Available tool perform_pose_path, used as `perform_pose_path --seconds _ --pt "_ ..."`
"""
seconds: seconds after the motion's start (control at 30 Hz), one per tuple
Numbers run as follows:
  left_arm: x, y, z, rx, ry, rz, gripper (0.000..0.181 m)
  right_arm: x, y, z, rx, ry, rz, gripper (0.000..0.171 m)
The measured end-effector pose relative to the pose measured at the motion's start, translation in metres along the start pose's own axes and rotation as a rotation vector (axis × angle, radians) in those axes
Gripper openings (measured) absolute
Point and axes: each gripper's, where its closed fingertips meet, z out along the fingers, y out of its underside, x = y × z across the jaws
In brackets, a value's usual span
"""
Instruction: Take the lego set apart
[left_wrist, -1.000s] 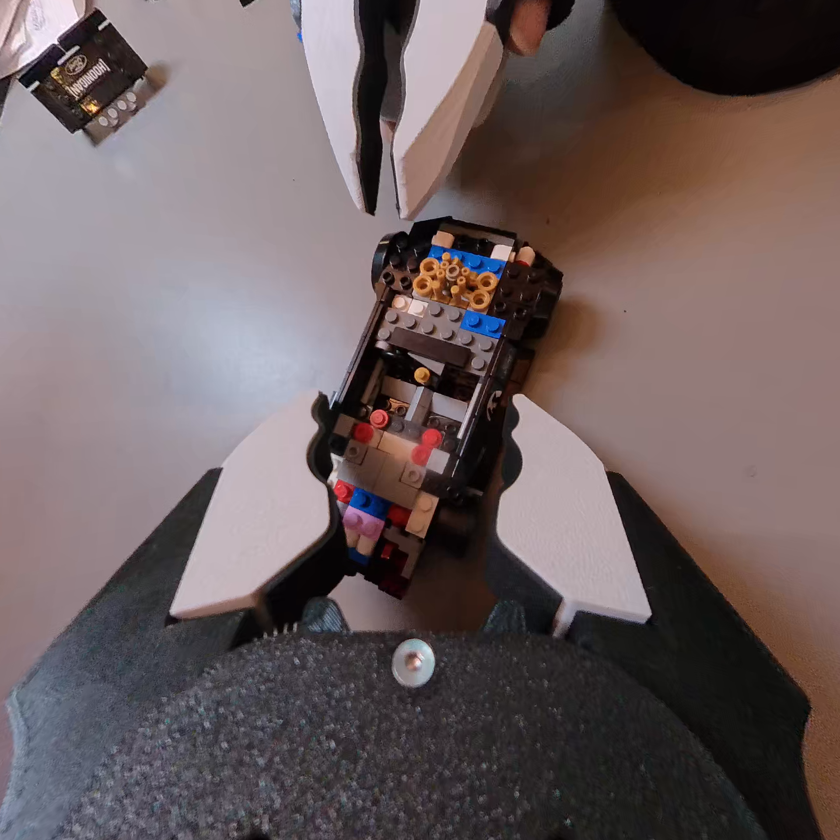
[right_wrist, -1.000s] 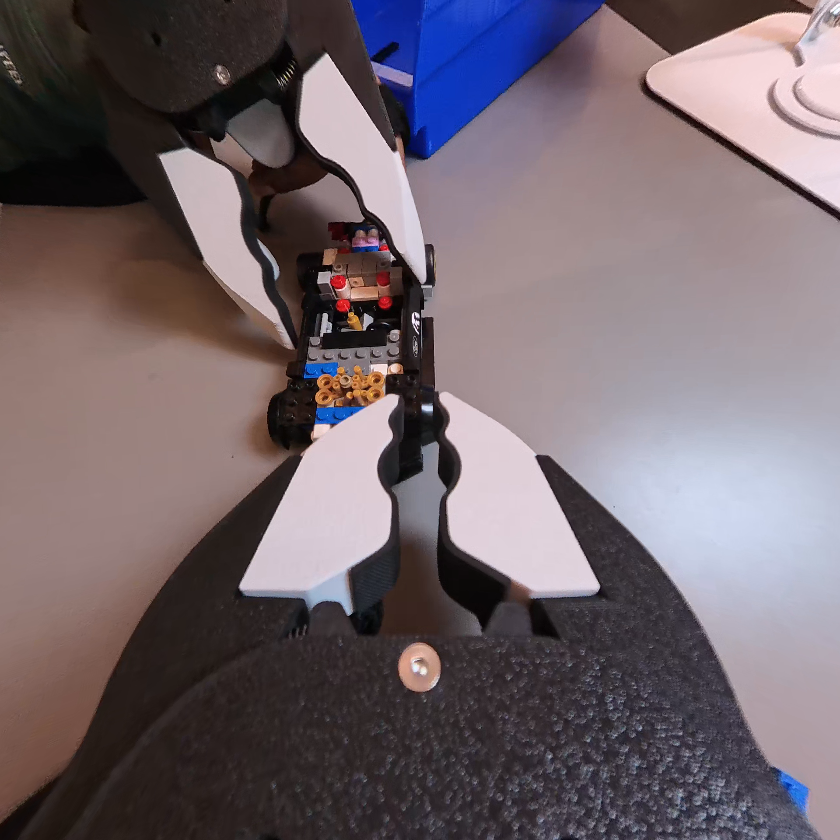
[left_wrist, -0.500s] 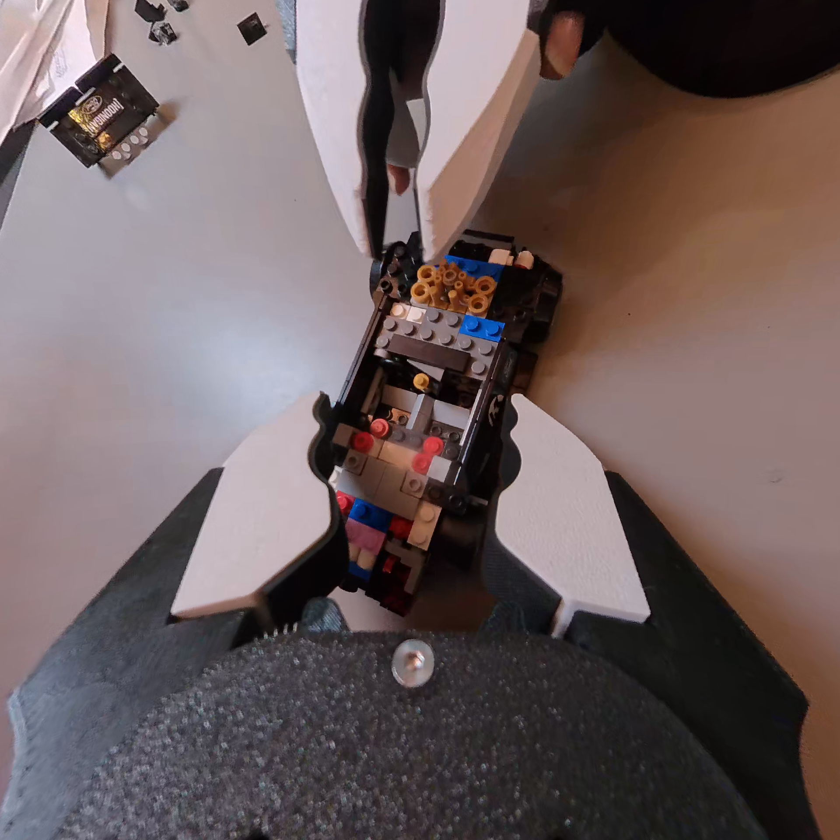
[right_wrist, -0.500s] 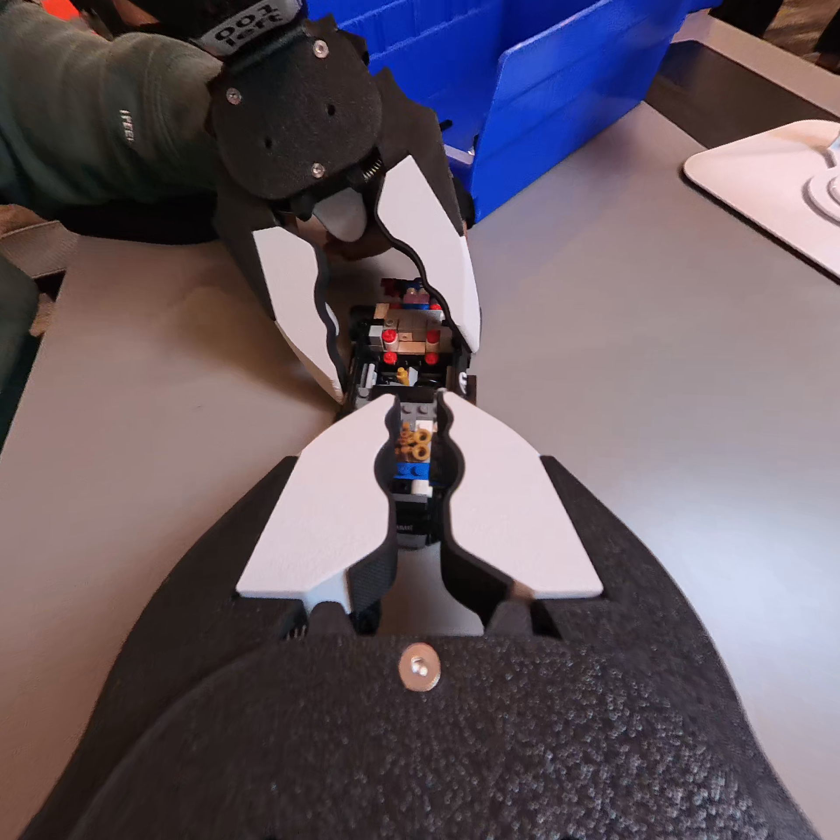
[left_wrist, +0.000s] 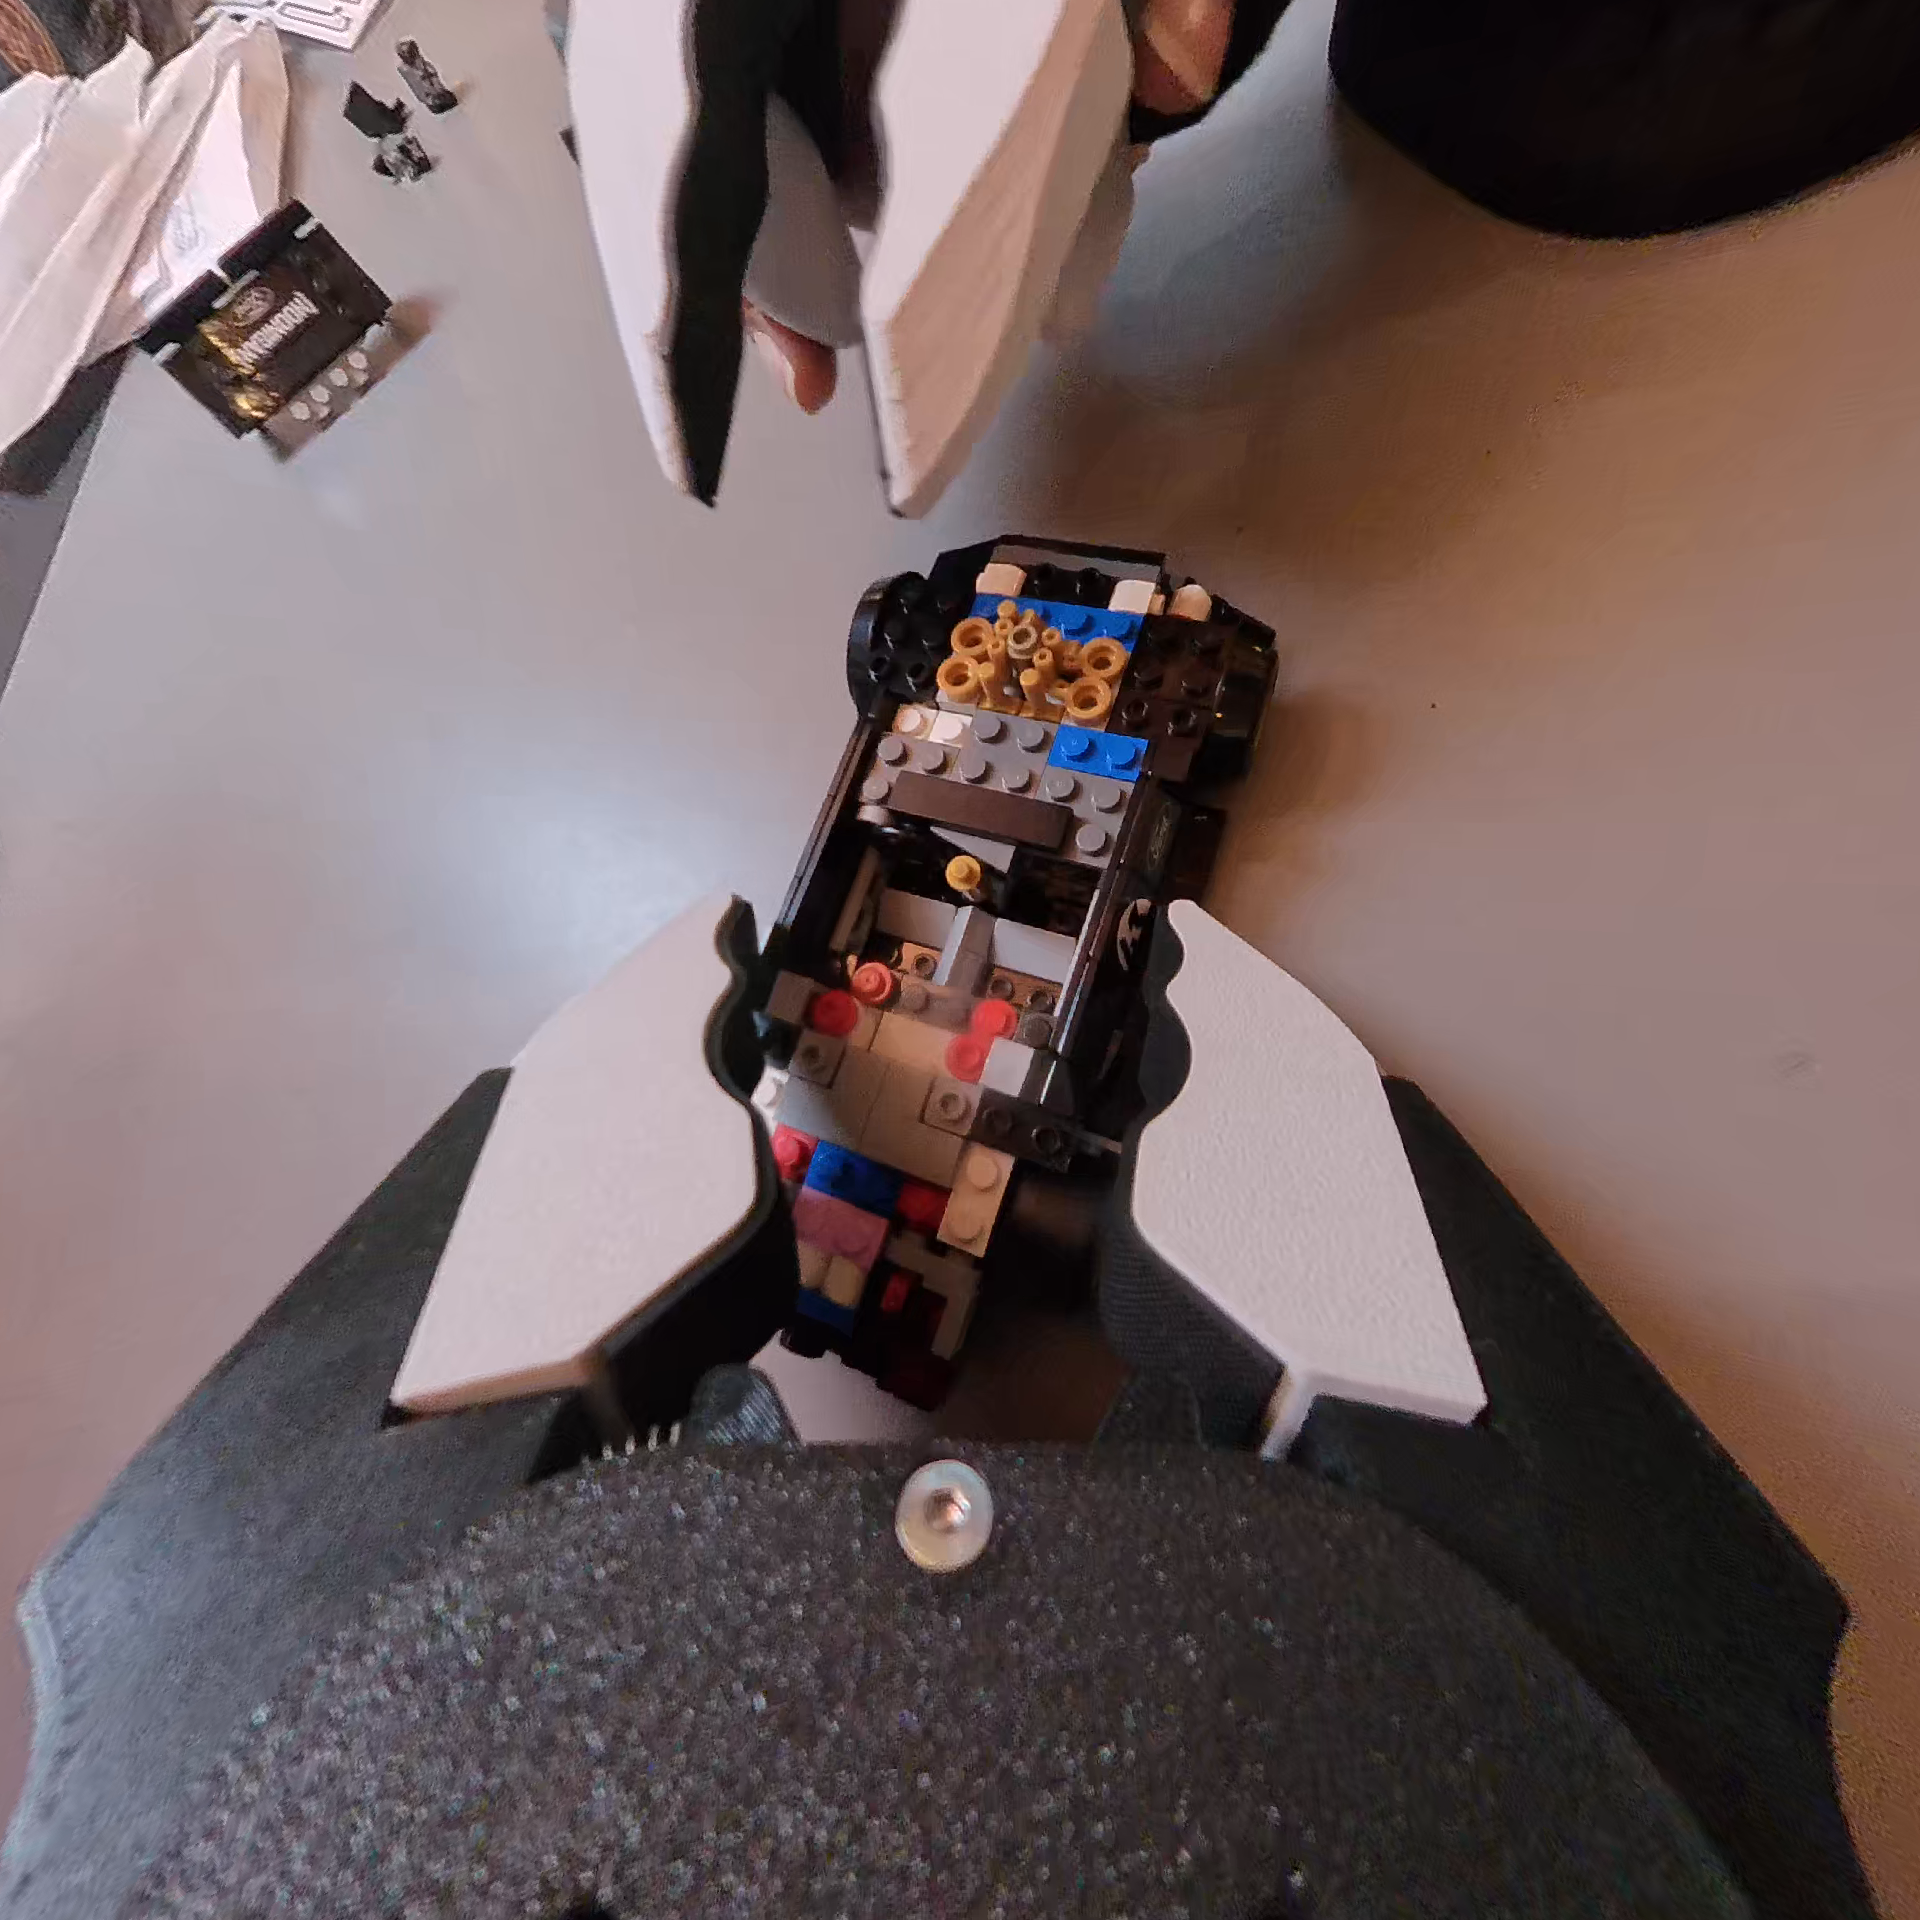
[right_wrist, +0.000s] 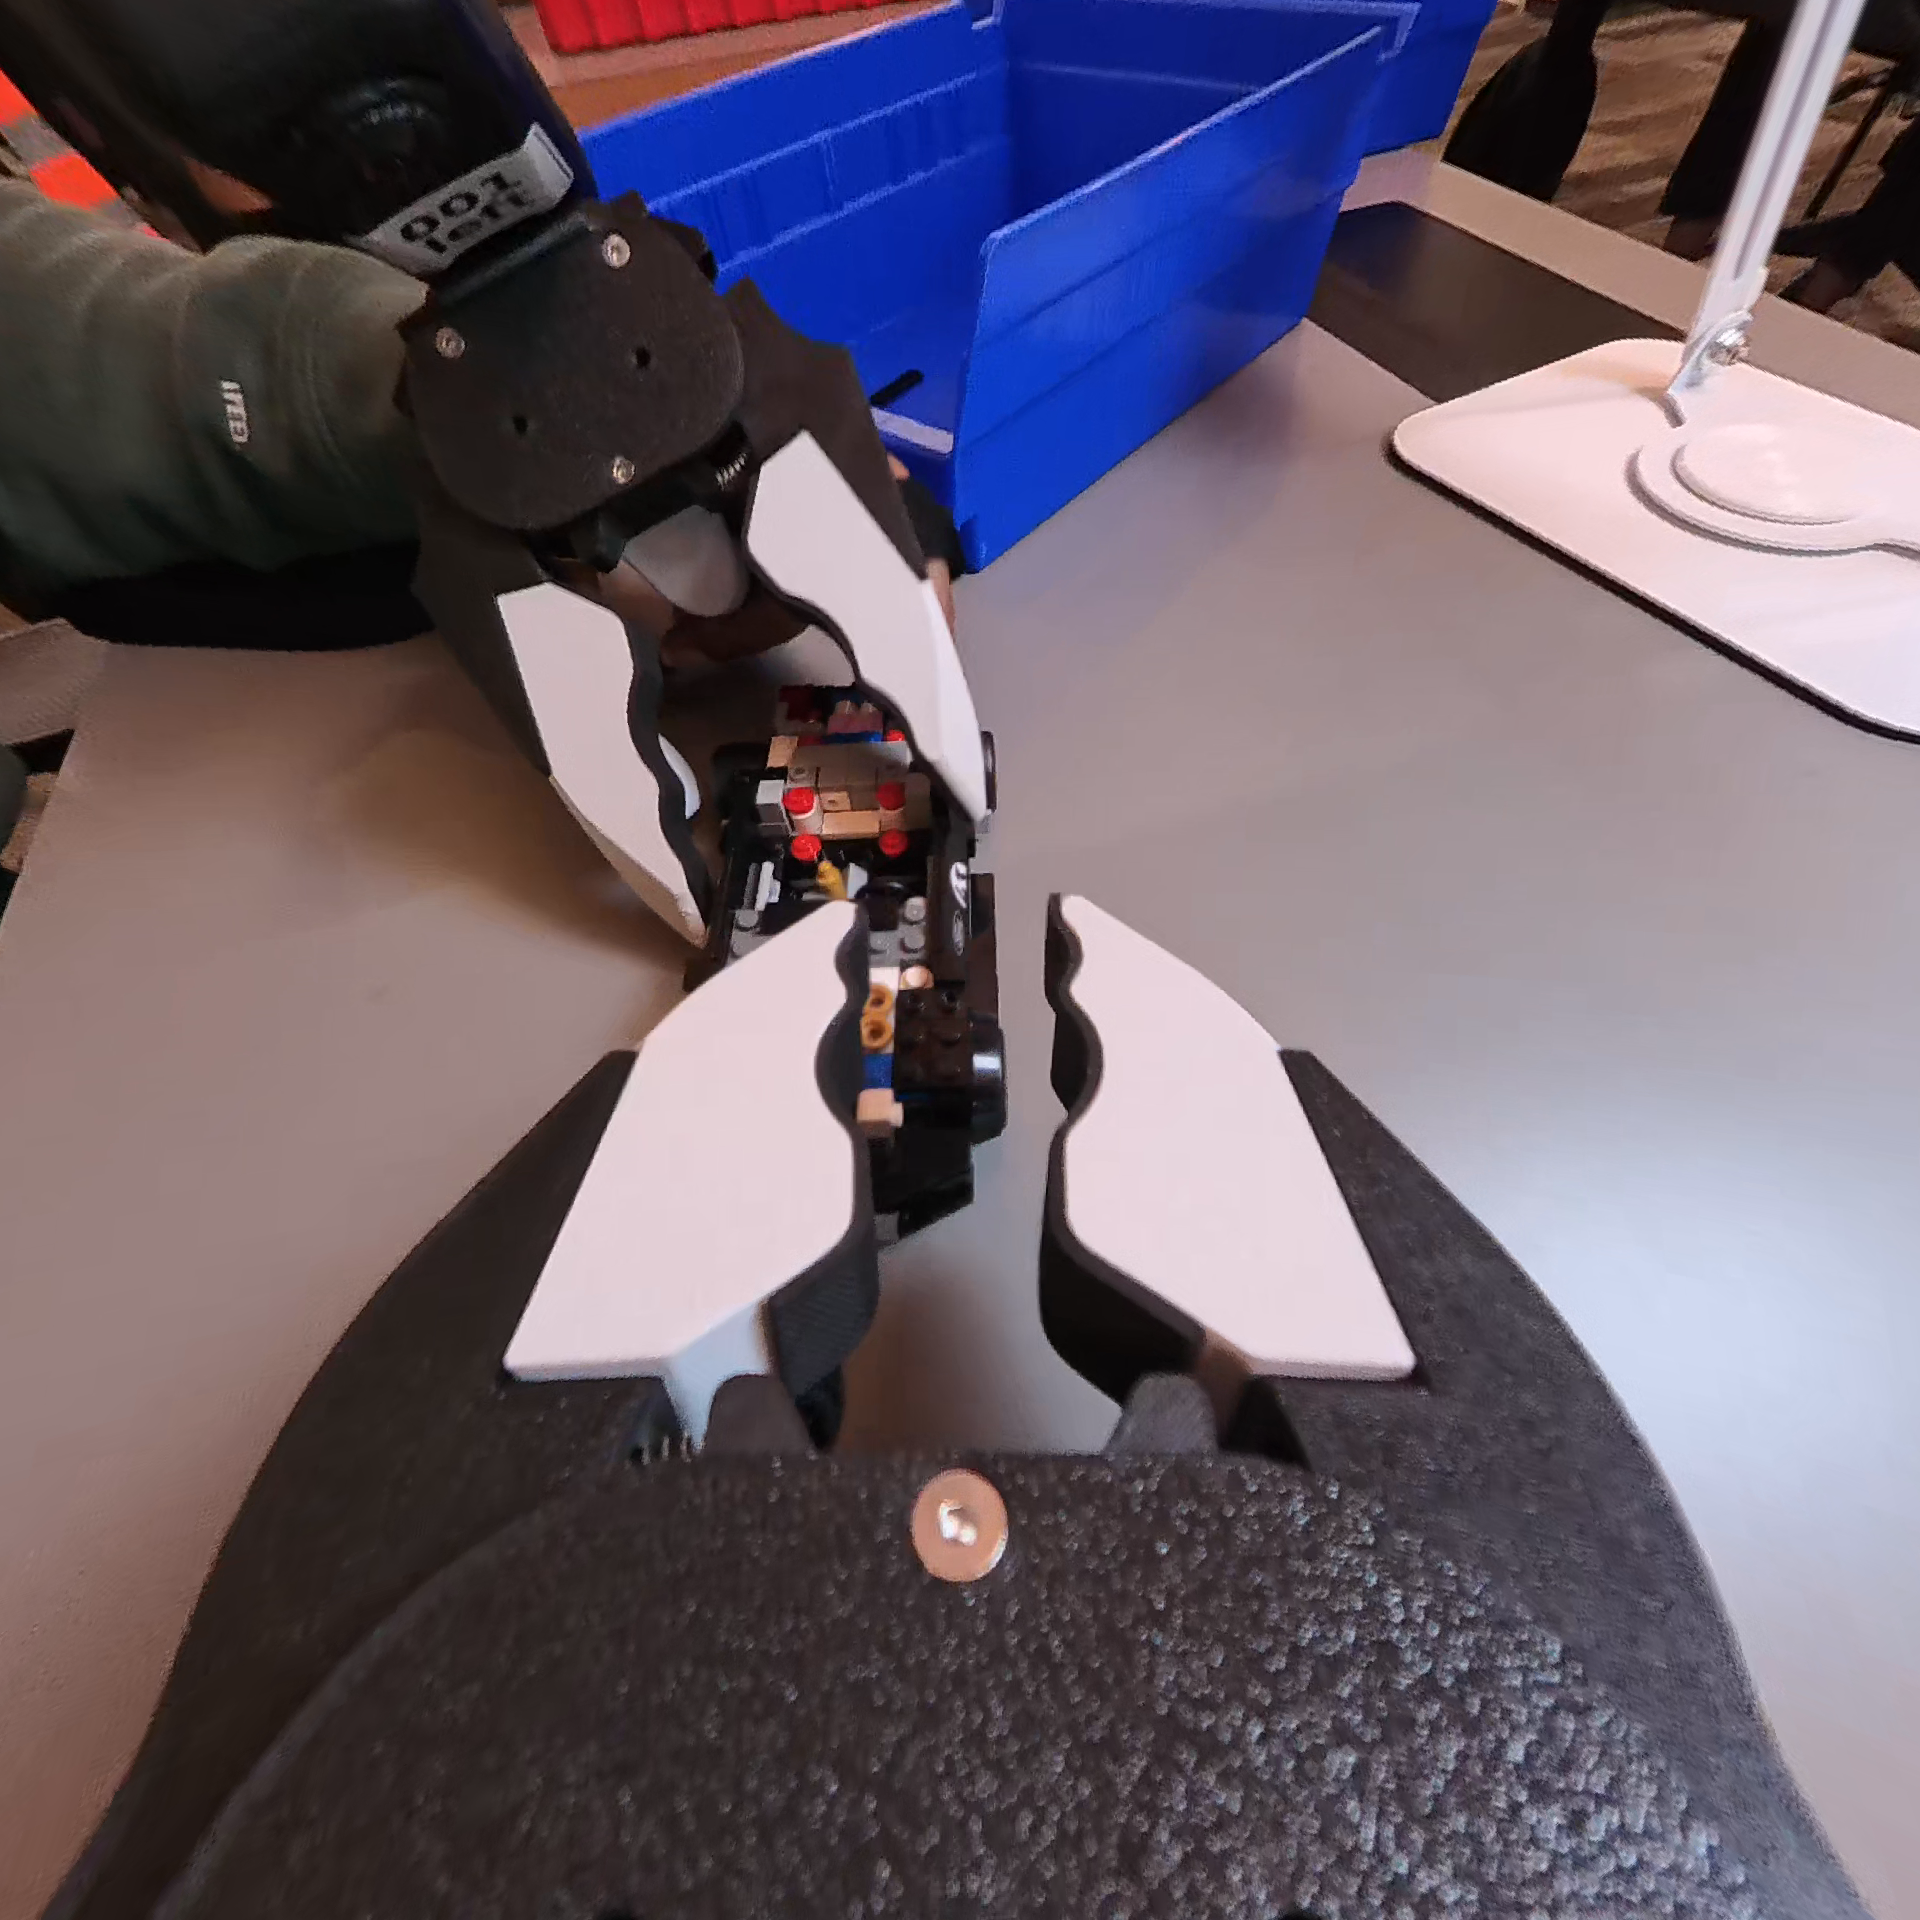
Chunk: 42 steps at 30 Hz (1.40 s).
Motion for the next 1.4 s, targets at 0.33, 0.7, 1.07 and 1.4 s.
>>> perform_pose_path --seconds 0.33,0.7,1.07,1.4 --pt "-0.009 0.022 -0.024 -0.083 0.006 -0.067 0.079 -0.011 0.034 0.006 -0.165 -0.112 0.096 0.042" --pt "-0.015 0.023 -0.019 -0.082 -0.027 -0.041 0.077 -0.033 0.048 -0.012 -0.281 -0.234 0.115 0.028" --pt "-0.008 0.026 -0.030 -0.098 0.055 -0.135 0.075 -0.039 0.053 -0.006 -0.293 -0.268 0.118 0.028" --pt "-0.021 0.024 -0.021 -0.078 -0.034 -0.100 0.068 -0.065 0.056 -0.001 -0.320 -0.378 0.093 0.018"
